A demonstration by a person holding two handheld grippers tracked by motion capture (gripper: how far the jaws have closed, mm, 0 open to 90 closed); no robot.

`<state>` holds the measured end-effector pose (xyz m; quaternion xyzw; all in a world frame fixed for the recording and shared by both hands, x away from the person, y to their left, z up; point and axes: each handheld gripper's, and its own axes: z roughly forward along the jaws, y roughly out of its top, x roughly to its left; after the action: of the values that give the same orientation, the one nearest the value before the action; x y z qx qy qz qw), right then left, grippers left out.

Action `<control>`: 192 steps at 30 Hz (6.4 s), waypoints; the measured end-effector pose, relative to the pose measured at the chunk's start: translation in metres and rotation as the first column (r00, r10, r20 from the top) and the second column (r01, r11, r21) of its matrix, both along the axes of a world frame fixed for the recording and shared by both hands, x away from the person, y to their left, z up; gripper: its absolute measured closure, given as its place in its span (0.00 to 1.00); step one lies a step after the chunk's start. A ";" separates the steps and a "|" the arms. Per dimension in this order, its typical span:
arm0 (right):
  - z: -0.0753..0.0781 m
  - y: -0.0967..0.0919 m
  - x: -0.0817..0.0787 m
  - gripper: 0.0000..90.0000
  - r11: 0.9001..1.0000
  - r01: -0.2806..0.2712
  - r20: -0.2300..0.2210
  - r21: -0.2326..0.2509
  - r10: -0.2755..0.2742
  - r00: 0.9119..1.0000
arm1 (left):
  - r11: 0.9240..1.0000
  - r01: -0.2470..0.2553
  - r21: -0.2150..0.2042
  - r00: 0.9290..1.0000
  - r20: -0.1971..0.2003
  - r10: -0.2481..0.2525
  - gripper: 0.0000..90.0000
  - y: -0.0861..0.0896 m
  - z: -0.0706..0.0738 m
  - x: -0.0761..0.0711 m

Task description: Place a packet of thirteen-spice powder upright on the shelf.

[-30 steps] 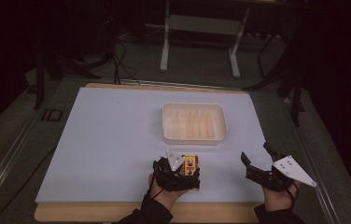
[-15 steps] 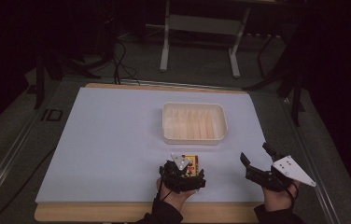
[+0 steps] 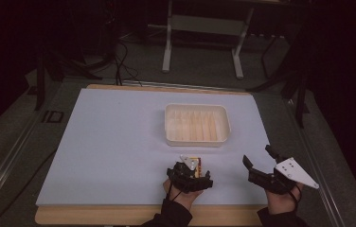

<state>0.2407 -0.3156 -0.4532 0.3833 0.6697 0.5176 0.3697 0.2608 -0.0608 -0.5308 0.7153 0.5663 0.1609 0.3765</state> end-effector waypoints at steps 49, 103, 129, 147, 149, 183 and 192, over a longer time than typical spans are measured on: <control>-0.001 0.002 0.000 0.15 1.000 -0.007 -0.010 -0.005 0.006 1.000 | 0.971 0.223 0.090 0.963 0.133 -0.234 0.37 0.035 0.046 0.001; 0.055 0.073 -0.013 0.14 0.915 -0.264 -0.143 0.304 0.318 0.937 | 0.820 0.552 -0.152 0.708 0.605 -0.364 0.37 0.074 0.045 -0.016; 0.038 0.116 0.010 0.61 0.867 -0.170 -0.283 0.469 0.329 0.901 | 0.829 0.547 -0.115 0.622 0.719 -0.311 0.37 0.071 0.042 -0.025; 0.049 0.122 0.010 0.75 0.905 -0.178 -0.296 0.388 0.305 0.905 | 0.862 0.499 -0.094 0.638 0.713 -0.291 0.29 0.067 0.048 -0.029; 0.049 0.124 0.009 0.75 0.909 -0.185 -0.288 0.372 0.303 0.908 | 0.866 0.490 -0.095 0.650 0.702 -0.290 0.26 0.067 0.051 -0.029; 0.085 0.120 0.053 0.75 0.993 0.003 -0.017 0.120 -0.001 1.000 | 0.925 0.363 -0.108 0.829 0.490 -0.268 0.01 0.127 0.059 -0.045; 0.075 0.129 0.085 0.75 0.993 0.108 0.000 0.053 -0.108 0.994 | 0.944 0.316 -0.099 0.857 0.457 -0.239 0.01 0.133 0.045 -0.045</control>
<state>0.3253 -0.1865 -0.3787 0.4276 0.6336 0.5150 0.3880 0.2153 0.0725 -0.4854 0.6999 0.3691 0.2128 0.5732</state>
